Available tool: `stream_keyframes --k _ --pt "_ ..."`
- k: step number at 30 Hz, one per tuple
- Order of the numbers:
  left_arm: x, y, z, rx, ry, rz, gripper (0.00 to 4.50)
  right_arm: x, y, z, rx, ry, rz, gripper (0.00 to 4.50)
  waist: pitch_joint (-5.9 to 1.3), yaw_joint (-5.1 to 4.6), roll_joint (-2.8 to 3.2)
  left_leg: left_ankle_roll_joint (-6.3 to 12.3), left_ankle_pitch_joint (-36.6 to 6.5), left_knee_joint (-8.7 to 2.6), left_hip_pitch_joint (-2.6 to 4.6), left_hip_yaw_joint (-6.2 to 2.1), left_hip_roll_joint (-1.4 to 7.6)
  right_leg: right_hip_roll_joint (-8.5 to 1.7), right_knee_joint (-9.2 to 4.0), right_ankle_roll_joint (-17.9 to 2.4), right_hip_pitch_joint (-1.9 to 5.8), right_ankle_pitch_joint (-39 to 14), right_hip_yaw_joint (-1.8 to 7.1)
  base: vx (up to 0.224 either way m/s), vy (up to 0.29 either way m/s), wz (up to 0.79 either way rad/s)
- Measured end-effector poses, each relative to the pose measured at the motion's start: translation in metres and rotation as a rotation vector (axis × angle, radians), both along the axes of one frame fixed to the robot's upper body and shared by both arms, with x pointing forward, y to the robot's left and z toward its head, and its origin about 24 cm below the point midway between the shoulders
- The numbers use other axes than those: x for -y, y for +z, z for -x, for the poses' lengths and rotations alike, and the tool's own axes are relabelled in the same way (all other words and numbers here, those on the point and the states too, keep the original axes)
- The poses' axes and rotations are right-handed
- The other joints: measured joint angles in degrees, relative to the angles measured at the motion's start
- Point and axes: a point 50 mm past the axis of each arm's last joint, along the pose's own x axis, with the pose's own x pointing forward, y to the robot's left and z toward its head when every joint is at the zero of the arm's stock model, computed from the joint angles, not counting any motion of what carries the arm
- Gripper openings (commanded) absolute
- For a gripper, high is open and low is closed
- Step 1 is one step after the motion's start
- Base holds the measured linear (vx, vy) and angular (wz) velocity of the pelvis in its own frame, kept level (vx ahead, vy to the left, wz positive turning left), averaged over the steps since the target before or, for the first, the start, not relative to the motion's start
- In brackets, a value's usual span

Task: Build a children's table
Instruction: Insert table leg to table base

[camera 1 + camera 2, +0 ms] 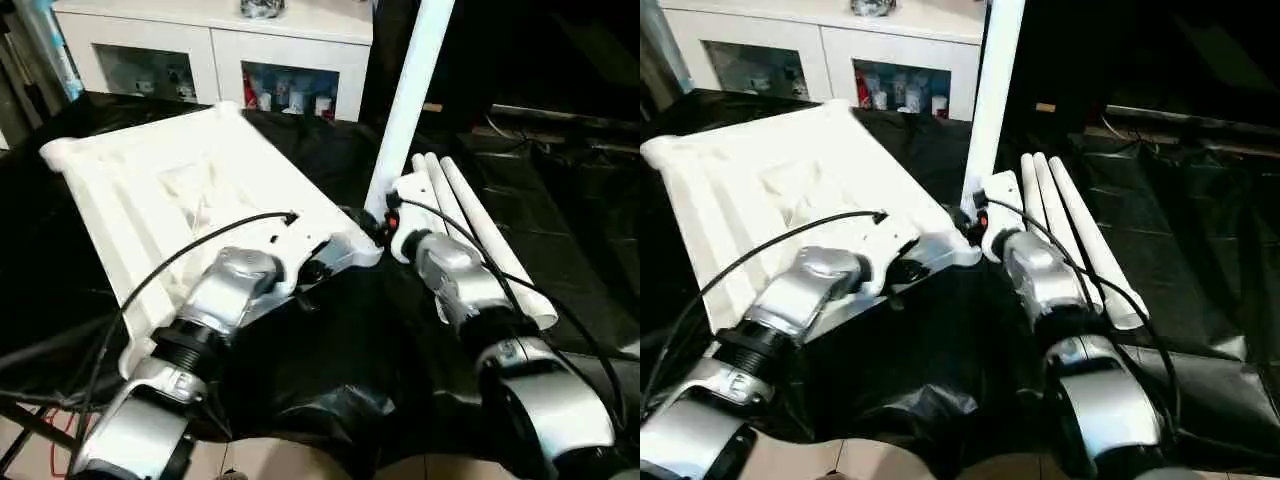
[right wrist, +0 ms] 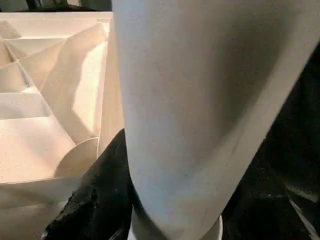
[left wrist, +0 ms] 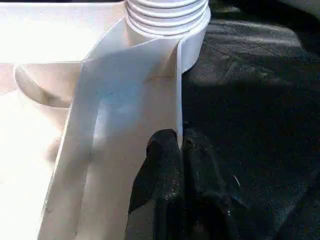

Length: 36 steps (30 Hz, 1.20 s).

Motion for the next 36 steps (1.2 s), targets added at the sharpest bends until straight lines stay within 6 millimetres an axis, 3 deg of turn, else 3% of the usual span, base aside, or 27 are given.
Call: stream_keyframes --k 13,14,22,31,36 --pt "-0.001 0.002 0.000 0.001 0.010 -0.023 0.00 -0.005 0.001 -0.003 -0.014 -0.021 -0.017 1.88 0.00 -0.55 0.00 -0.01 0.0 -0.05 0.01 -0.01 0.03 0.00 -0.07 0.0 0.01 0.0 -0.07 0.000 0.000 0.00" --pt "-0.002 0.002 0.000 0.002 0.010 -0.024 0.00 -0.006 0.001 -0.003 -0.014 -0.018 -0.017 2.23 0.00 -0.61 0.00 -0.01 0.0 -0.06 0.01 -0.01 0.03 0.00 -0.09 0.0 0.01 0.0 -0.08 0.000 0.000 0.00" --pt "-0.005 0.005 0.001 0.009 -0.007 -0.024 0.00 -0.005 -0.007 0.000 -0.067 -0.005 -0.043 3.09 0.15 -0.81 0.20 -0.01 0.0 -0.31 -0.09 -0.01 0.05 -0.01 -0.32 0.0 -0.05 0.0 -0.21 0.000 0.000 0.00" --pt "-0.016 0.007 0.002 0.036 -0.042 -0.027 0.00 -0.007 0.001 0.001 -0.061 0.101 -0.084 3.85 0.45 -1.24 0.68 -0.01 0.0 -0.40 -0.23 -0.01 0.22 0.01 -0.42 0.0 -0.12 0.0 -0.51 0.000 0.000 0.00" --pt "-0.021 0.010 0.002 0.041 -0.077 -0.024 0.00 0.001 0.005 0.003 -0.060 0.206 -0.060 3.85 0.62 -1.05 0.95 0.00 0.0 -0.39 -0.40 -0.01 0.30 0.01 -0.52 0.0 -0.13 0.0 -0.68 0.000 0.000 0.00"
